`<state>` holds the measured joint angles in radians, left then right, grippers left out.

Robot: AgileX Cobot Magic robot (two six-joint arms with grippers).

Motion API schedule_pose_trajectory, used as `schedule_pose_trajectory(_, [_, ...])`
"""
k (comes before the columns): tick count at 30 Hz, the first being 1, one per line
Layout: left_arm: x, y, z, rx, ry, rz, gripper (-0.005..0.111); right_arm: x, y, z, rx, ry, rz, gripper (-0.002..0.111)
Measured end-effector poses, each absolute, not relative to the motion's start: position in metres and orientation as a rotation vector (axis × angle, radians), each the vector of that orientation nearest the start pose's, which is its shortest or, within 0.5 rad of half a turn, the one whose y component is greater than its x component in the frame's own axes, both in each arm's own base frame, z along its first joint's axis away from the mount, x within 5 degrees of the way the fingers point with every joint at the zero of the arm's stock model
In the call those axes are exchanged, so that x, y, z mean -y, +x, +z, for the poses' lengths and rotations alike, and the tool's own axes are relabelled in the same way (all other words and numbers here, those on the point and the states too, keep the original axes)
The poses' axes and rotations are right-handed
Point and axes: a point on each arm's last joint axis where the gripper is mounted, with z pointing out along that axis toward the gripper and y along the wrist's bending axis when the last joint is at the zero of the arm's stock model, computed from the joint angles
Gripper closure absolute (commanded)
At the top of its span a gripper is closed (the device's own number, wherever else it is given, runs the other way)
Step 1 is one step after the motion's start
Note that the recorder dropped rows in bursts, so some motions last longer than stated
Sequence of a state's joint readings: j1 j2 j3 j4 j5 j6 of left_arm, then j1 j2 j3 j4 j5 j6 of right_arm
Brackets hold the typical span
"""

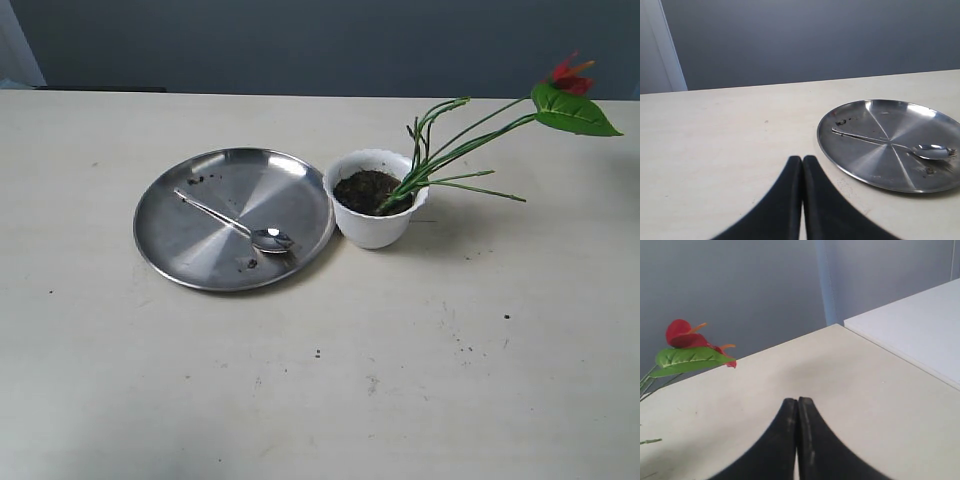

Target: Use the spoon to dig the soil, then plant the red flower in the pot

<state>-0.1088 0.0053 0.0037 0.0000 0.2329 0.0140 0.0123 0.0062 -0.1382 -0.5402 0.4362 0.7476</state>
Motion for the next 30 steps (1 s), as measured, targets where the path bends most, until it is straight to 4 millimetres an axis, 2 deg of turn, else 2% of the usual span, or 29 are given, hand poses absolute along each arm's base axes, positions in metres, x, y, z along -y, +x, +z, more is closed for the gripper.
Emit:
schedule_pose_trajectory(6, [0.006,0.056,0.191,-1.723,0.106,-0.070,0.106,0.021,0.046,0.222,-1.702,0.341,-0.060,0.109])
schedule_pose_trajectory(13, [0.006,0.056,0.191,-1.723,0.106,-0.070,0.106,0.011,0.049,0.204,-1.820,0.149,-0.071,0.109])
schedule_pose_trajectory(18, [0.006,0.056,0.191,-1.723,0.106,-0.070,0.106,0.007,0.049,0.201,-1.834,0.074,-0.063,0.109])
schedule_pose_trajectory(21, [0.006,0.056,0.191,-1.723,0.106,-0.070,0.106,0.006,0.050,0.199,-1.838,0.050,-0.073,0.109])
schedule_pose_trajectory(26, [0.006,0.056,0.191,-1.723,0.106,-0.070,0.106,0.006,0.052,0.182,-1.868,0.038,-0.069,0.109])
schedule_pose_trajectory(30, [0.006,0.056,0.191,-1.723,0.106,-0.070,0.106,0.005,0.053,0.181,-1.864,0.039,-0.062,0.109])
